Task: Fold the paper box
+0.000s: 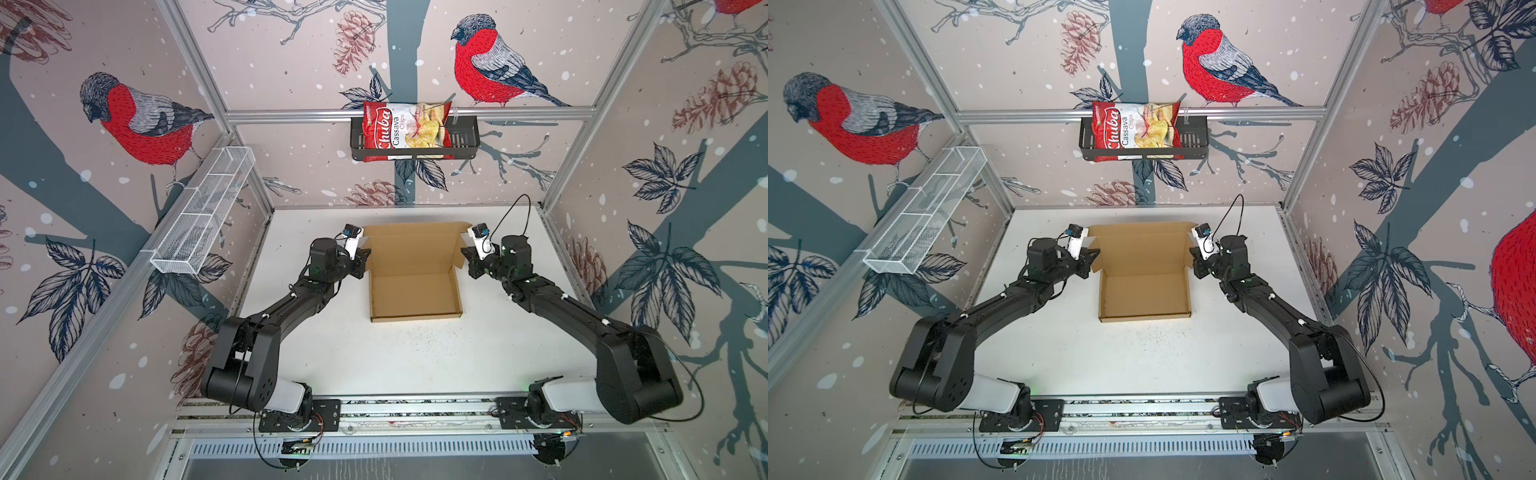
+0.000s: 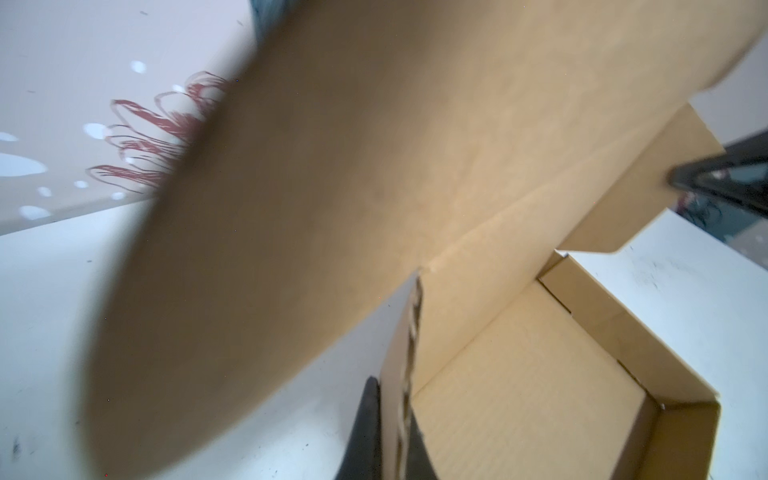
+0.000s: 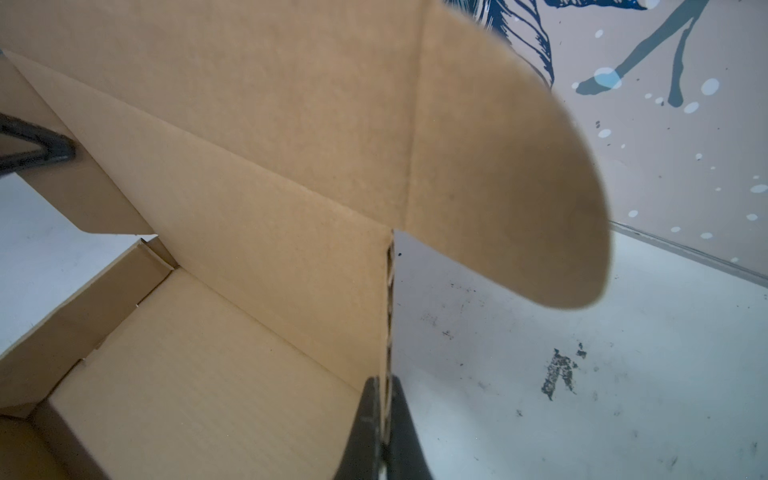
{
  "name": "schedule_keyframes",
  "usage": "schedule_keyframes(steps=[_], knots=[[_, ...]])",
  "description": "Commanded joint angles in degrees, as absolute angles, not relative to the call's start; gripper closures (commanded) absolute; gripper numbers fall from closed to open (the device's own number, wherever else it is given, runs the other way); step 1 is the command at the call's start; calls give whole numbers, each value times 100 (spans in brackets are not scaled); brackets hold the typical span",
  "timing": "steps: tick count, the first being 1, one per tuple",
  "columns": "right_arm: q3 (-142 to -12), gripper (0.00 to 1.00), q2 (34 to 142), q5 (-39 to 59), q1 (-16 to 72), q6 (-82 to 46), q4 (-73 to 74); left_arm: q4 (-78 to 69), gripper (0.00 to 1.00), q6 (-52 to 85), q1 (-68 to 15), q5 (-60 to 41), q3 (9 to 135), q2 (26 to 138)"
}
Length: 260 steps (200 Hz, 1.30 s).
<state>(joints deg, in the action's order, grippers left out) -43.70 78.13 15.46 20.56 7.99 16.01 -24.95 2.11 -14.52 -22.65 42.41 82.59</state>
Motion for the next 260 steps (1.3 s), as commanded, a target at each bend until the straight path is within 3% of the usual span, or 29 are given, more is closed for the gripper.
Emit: schedule_keyframes(steps=[1,64,114,206,260], knots=[[-4308,98,7742,1174,2327,453,1892,-3524,100,840,-1570,-2220,4137,8101],[-3394,99,7205,212,2805,233,2407,-4017,100,1002,-1824,-1745,3264,7788],[-2921,100,6962,-451,3033,239,2889,-3601,83,969,-2021,-1376,3124,7545],[-3015,100,6963,-471,3034,439,2752,-2242,79,729,-2013,-1315,3424,7422],[-3026,100,6940,-489,3089,395,2733,-1943,83,784,-2013,-1385,3393,7330]])
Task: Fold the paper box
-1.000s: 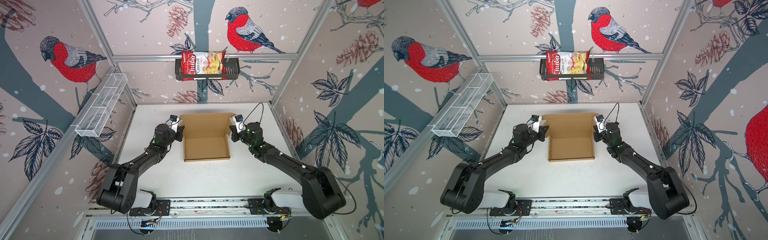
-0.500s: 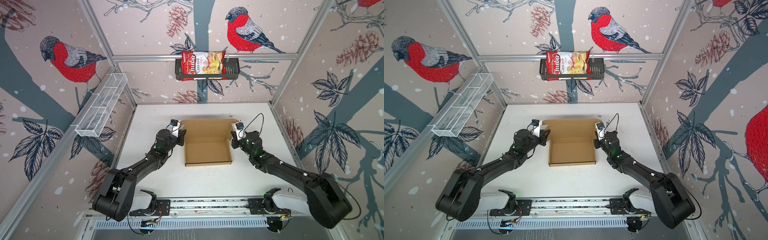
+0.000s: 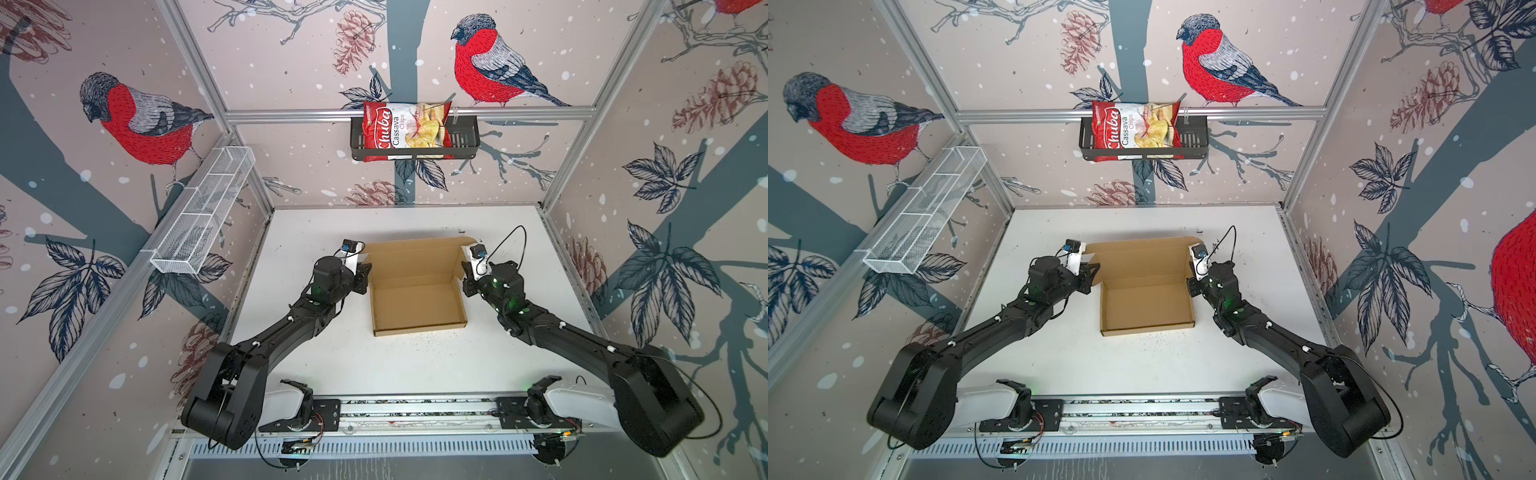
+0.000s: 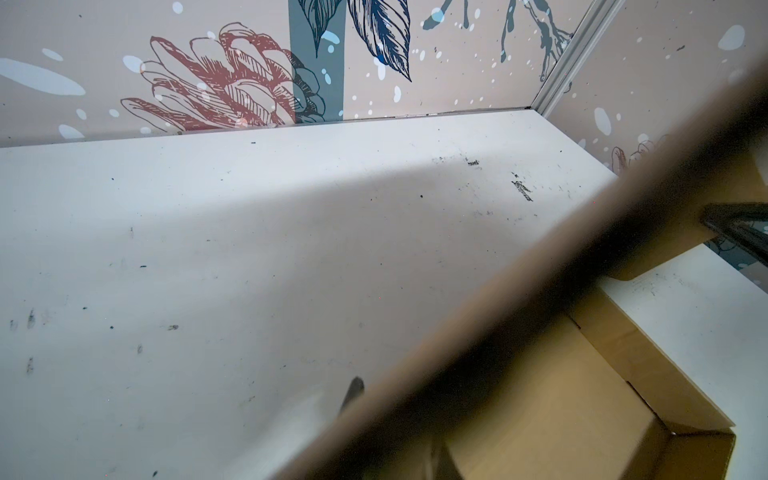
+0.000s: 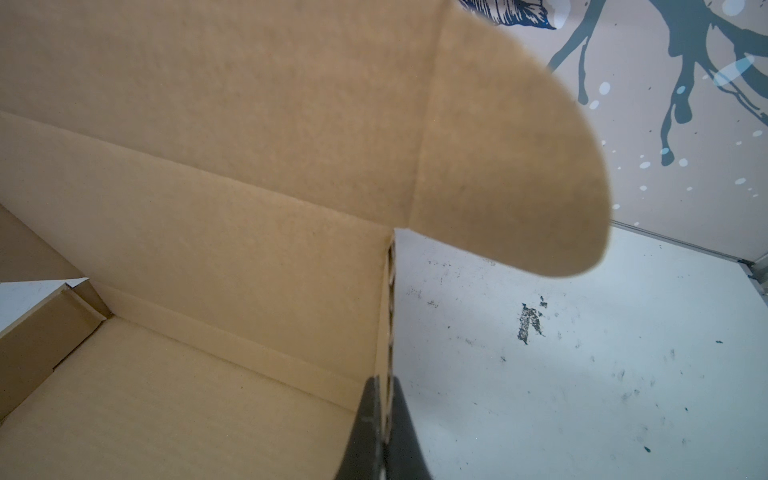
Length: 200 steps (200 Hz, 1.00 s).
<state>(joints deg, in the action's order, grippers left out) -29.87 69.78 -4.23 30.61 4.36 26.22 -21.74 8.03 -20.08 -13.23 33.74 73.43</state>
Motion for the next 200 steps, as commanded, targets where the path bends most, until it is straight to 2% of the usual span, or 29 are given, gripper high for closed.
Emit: schedule_keyframes(steps=[1,23,51,91,139,166,200], knots=[[-3029,100,6937,-490,3087,395,2729,-1938,82,788,-2013,-1396,3393,7335],[-2976,100,6928,-524,3086,447,2727,-1711,67,876,-2013,-1289,3442,7292],[-2919,100,6910,-433,2965,504,2707,-1624,66,883,-2013,-1039,3391,7148],[-2972,100,6945,-196,2858,565,2667,-2193,74,744,-2020,-1427,3102,7235],[-2978,100,6971,-37,2934,562,2648,-2299,75,690,-2015,-1849,3346,7581],[-2974,100,6887,-137,3017,583,2537,-2257,81,706,-2021,-2243,3482,7734],[-2743,100,6735,-439,3203,376,2693,-2506,88,822,-2030,-2158,3237,7666]])
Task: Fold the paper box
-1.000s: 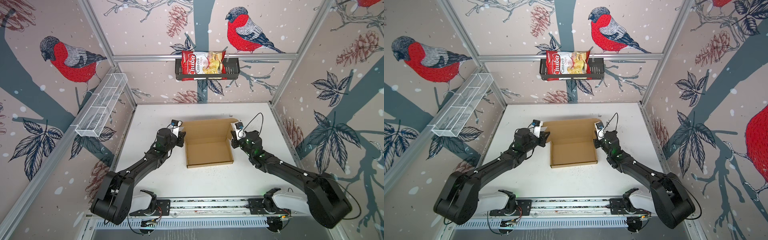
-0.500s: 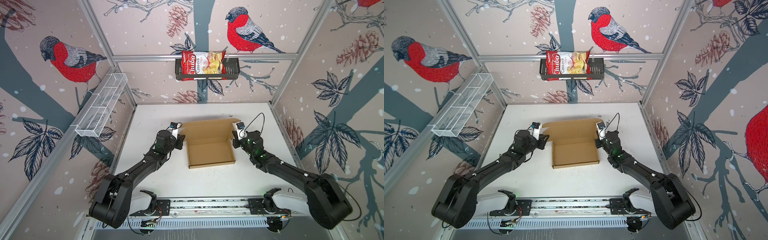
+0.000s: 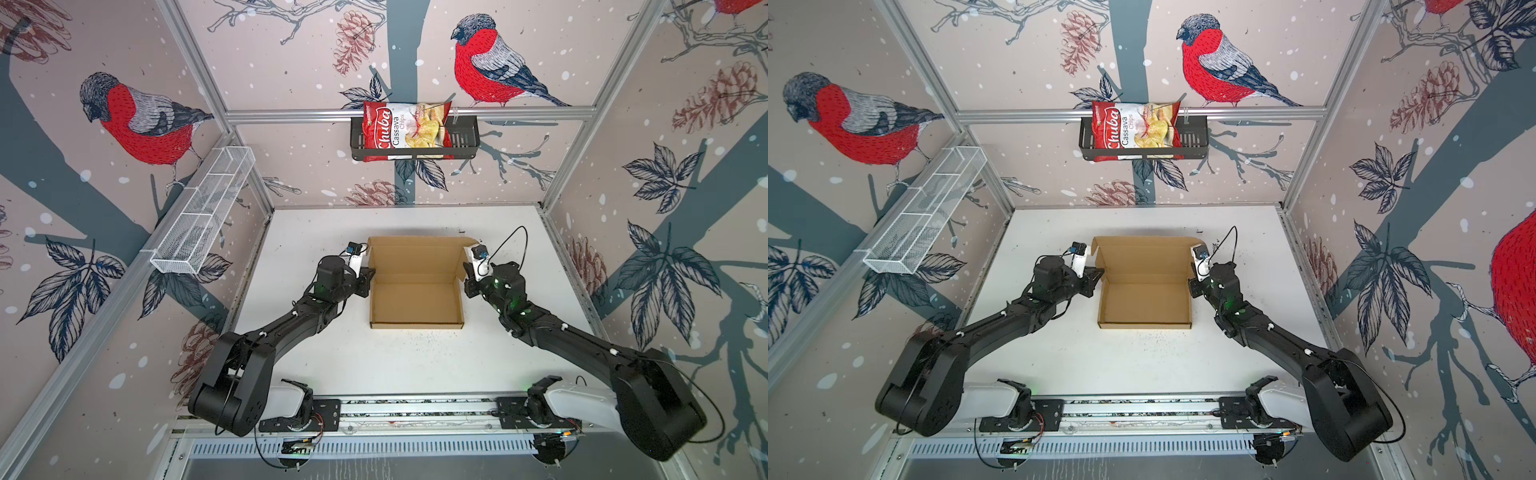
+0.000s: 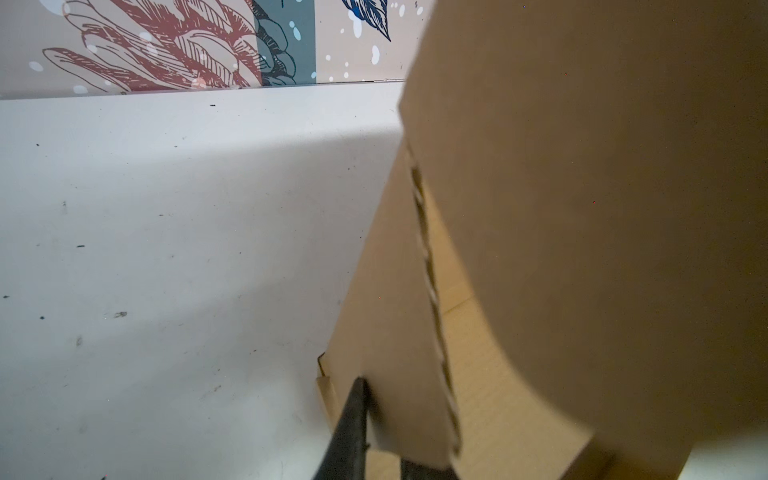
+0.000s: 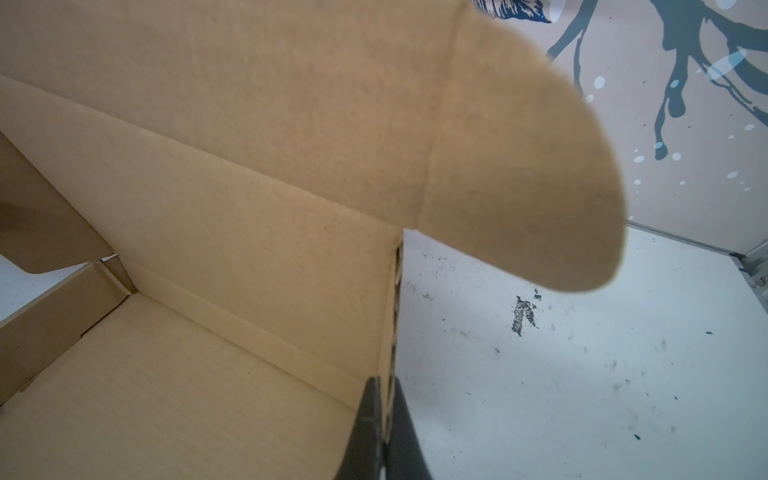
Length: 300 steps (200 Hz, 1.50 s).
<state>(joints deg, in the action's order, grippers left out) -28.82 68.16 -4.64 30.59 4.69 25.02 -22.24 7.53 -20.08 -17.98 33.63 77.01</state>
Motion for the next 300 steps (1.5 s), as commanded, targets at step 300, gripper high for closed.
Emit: schedule_keyframes(steps=[300], knots=[[-1624,100,6893,-2417,5009,-1300,3959,-3539,92,1568,-2250,-1853,2349,7740]])
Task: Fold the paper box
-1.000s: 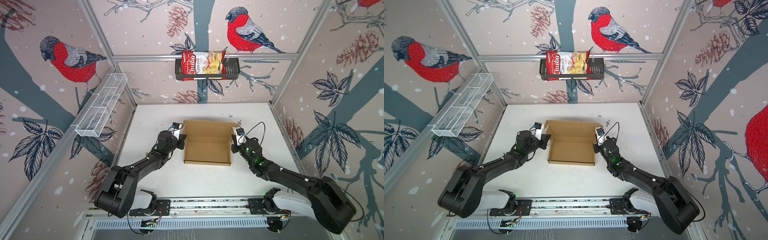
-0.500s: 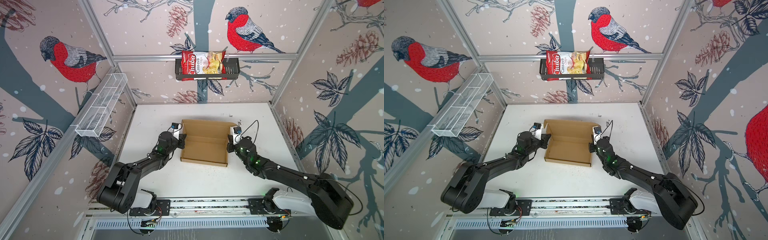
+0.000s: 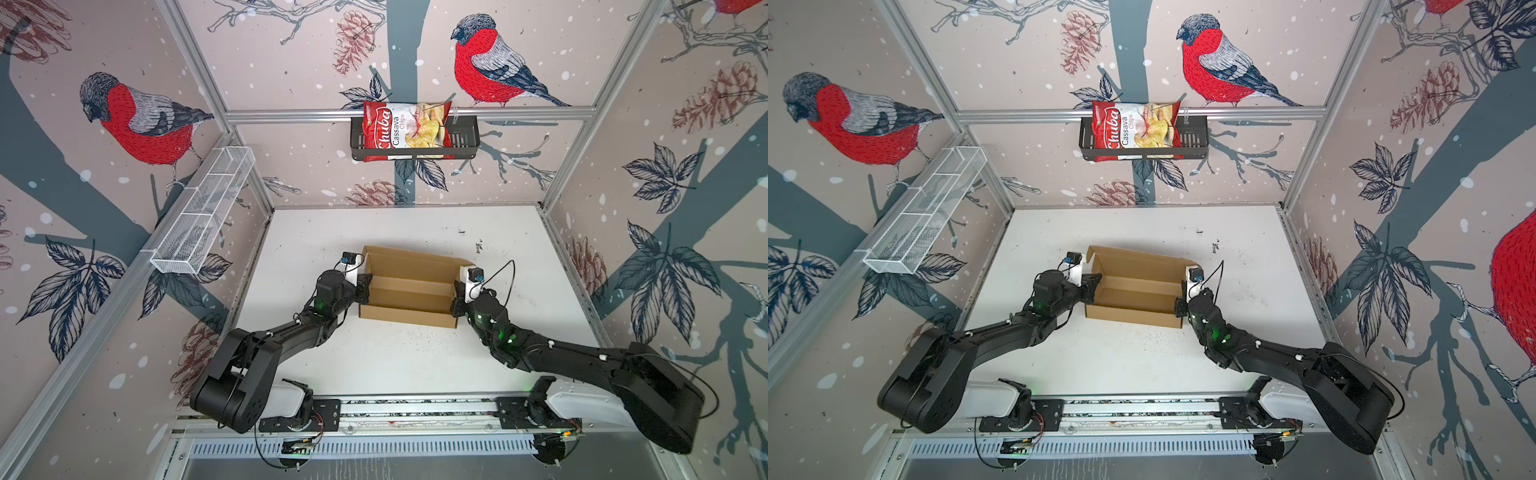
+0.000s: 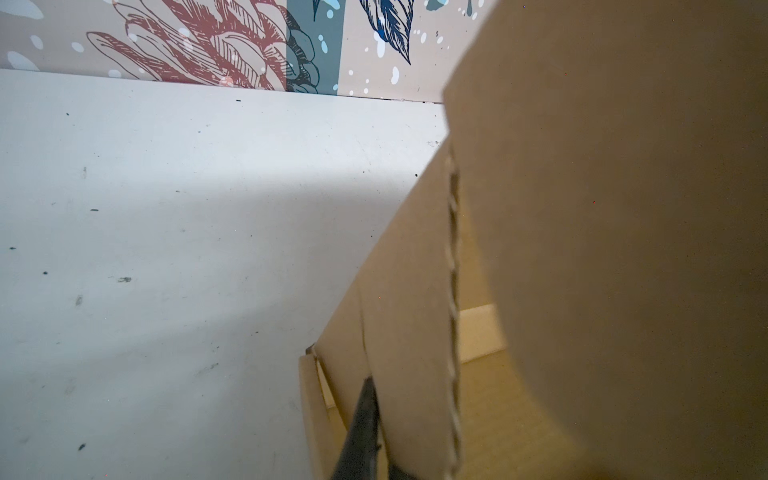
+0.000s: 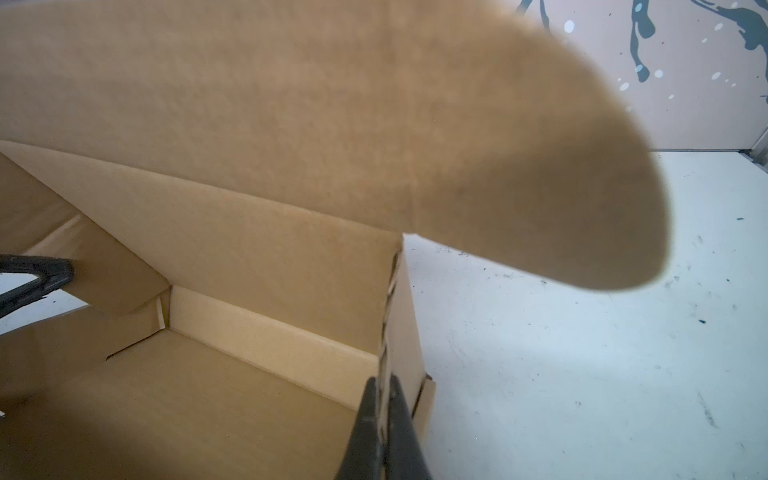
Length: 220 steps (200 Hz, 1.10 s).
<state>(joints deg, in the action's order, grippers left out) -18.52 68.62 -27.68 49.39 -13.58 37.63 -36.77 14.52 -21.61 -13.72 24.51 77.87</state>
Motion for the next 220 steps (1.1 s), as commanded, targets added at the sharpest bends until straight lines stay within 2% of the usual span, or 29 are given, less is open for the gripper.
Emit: schedule_keyframes(steps=[1,25,72,103,129,174,220], knots=[[-1612,100,6896,-2421,5010,-1292,3983,-3549,92,1571,-2250,-1849,2344,7737],[-1370,100,6851,-2413,5040,-1017,4548,-3820,92,1640,-2309,-1731,2123,7553],[-1107,94,6396,-2324,5104,-740,4548,-4599,92,1523,-2575,-1092,1528,7225],[-1055,93,6517,-2294,5042,-300,5192,-5480,92,1333,-2730,-664,1293,7425],[-999,89,6857,-2096,4949,-7,6078,-6238,92,932,-2994,-316,1203,7809],[-1135,84,6857,-1827,4825,-288,5615,-7020,92,811,-3211,37,762,8094],[-875,70,6302,-1789,4667,-659,5134,-7599,92,654,-3272,240,523,8373]])
